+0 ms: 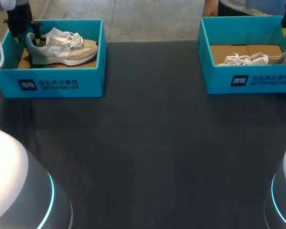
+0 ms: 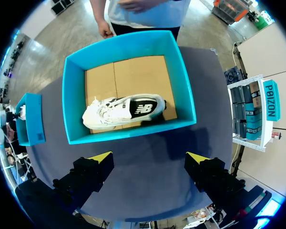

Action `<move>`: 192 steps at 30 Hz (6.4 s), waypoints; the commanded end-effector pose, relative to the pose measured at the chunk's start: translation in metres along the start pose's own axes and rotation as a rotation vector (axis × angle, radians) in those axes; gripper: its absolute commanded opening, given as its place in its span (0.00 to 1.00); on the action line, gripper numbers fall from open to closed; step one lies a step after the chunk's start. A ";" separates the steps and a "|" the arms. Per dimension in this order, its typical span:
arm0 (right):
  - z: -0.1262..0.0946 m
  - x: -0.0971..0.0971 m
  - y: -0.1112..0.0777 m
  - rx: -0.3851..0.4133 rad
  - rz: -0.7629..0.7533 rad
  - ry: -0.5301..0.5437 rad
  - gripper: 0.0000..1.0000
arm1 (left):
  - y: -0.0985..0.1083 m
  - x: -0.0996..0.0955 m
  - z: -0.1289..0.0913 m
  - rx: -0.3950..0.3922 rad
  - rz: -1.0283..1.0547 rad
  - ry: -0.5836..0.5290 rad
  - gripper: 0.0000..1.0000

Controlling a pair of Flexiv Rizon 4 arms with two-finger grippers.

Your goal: Take the shoe out of the shoebox, open the shoe tongue, remove and reinsert the insole, then place the shoe into the shoebox

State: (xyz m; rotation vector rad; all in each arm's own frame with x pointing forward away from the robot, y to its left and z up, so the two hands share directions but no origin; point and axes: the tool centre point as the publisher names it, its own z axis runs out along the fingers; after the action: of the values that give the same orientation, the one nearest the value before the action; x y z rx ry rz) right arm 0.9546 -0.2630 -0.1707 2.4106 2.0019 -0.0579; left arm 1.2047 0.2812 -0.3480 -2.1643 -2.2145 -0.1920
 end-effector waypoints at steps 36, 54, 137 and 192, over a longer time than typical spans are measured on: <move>0.000 0.000 -0.001 -0.001 0.001 -0.001 1.00 | -0.017 0.009 0.004 0.073 0.088 0.004 0.00; 0.000 0.000 -0.001 -0.001 0.001 -0.001 1.00 | -0.026 0.023 -0.066 -0.047 0.085 -0.053 0.00; 0.000 0.000 -0.001 -0.001 0.001 -0.001 1.00 | -0.465 -0.160 -0.235 -0.189 0.365 0.041 0.00; 0.000 0.000 -0.001 -0.001 0.001 -0.001 1.00 | -0.467 -0.338 -0.089 0.082 0.344 0.190 0.00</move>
State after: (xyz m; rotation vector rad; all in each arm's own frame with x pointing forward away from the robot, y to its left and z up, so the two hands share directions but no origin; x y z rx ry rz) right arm 0.9546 -0.2631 -0.1707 2.4105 2.0018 -0.0577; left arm 0.7425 -0.0631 -0.3225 -2.3672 -1.7077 -0.2813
